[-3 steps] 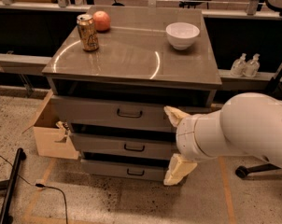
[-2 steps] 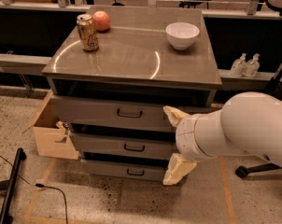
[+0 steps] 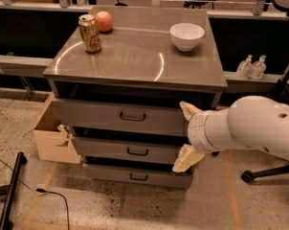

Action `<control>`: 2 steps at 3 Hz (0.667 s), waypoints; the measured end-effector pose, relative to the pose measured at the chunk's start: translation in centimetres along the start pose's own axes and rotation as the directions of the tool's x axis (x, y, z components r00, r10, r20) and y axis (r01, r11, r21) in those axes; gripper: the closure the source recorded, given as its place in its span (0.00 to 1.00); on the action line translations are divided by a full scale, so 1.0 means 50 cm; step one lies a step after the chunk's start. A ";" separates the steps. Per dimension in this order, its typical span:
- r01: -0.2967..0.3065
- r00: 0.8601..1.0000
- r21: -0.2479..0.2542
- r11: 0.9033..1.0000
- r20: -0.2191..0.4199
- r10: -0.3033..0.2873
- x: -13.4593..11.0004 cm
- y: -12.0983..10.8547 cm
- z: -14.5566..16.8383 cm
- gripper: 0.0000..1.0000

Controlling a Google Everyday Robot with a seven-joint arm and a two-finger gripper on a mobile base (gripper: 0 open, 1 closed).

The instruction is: Open top drawer

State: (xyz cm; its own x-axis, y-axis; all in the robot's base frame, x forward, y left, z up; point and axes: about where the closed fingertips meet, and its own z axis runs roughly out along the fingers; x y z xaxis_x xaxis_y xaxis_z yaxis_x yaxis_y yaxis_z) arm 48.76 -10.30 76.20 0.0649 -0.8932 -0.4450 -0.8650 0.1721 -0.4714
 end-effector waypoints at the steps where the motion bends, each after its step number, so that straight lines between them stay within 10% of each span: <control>1: -0.017 1.000 0.006 1.000 -0.016 0.017 0.028 -0.021 0.032 0.00; 2: -0.002 0.999 -0.005 1.000 -0.039 0.002 0.045 -0.046 0.074 0.00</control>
Offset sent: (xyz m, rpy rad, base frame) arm 0.0690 -0.0095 -0.0481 -0.0822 0.0229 -0.0012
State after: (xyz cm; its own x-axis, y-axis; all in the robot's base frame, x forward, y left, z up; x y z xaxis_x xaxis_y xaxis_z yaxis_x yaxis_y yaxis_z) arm 52.72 -11.15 73.46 0.0435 -0.9085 -0.4156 -0.8677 0.1718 -0.4665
